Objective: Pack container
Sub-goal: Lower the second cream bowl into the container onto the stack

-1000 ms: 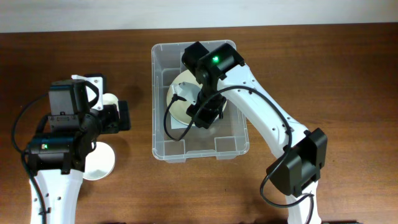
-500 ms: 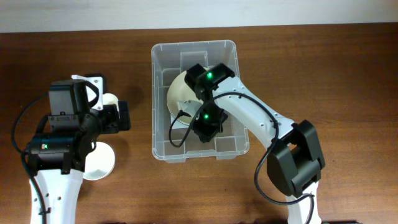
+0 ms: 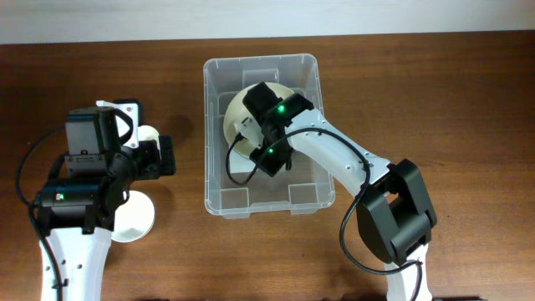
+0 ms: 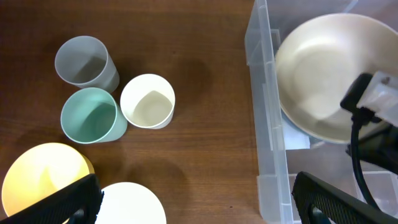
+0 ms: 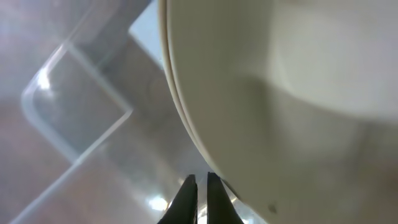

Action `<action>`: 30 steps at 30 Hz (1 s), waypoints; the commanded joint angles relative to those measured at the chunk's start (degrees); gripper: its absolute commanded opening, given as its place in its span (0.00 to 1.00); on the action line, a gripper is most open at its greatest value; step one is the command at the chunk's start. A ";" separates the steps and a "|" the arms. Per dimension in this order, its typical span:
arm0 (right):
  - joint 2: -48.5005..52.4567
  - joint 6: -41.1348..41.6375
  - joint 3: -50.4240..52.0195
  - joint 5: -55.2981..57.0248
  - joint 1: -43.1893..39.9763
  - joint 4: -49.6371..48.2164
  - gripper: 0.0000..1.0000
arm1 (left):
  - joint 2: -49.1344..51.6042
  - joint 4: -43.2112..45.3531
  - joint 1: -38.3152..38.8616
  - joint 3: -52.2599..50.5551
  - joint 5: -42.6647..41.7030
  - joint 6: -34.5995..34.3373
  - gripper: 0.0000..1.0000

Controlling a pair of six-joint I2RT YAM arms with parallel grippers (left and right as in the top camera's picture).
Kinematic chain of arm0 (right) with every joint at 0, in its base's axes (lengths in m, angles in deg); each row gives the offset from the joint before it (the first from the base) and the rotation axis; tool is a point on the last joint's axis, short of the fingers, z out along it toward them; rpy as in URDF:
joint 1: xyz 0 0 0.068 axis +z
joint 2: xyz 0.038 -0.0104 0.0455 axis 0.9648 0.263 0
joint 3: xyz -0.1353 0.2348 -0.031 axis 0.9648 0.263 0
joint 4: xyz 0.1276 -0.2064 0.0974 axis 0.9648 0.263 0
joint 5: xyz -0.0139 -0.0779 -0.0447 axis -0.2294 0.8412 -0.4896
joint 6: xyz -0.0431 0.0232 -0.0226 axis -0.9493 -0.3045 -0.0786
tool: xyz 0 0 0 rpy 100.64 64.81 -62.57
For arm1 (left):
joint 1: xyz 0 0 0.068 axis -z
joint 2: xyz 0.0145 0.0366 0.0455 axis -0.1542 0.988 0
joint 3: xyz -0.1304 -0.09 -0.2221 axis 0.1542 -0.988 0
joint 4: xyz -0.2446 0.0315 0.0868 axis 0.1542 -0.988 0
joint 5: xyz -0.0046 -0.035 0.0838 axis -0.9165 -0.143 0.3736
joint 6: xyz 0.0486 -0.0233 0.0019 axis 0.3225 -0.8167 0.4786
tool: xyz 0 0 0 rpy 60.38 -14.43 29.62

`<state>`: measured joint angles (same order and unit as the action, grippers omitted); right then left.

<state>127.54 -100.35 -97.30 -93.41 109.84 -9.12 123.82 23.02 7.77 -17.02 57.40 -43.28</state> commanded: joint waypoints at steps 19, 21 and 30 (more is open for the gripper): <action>-8.57 5.99 -1.95 8.87 0.42 -3.91 0.04 | 0.11 0.09 -0.20 0.94 -0.20 -0.70 1.00; -12.72 7.74 -3.30 9.07 0.35 -5.07 0.04 | 0.11 0.07 -0.20 0.94 -0.20 -0.72 1.00; -27.06 26.34 -4.39 15.87 -9.84 -6.27 0.95 | 0.11 0.07 -0.20 0.94 -0.20 -0.72 1.00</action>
<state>103.60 -82.69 -101.08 -80.84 105.16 -16.75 123.82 23.02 7.77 -17.02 57.38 -43.28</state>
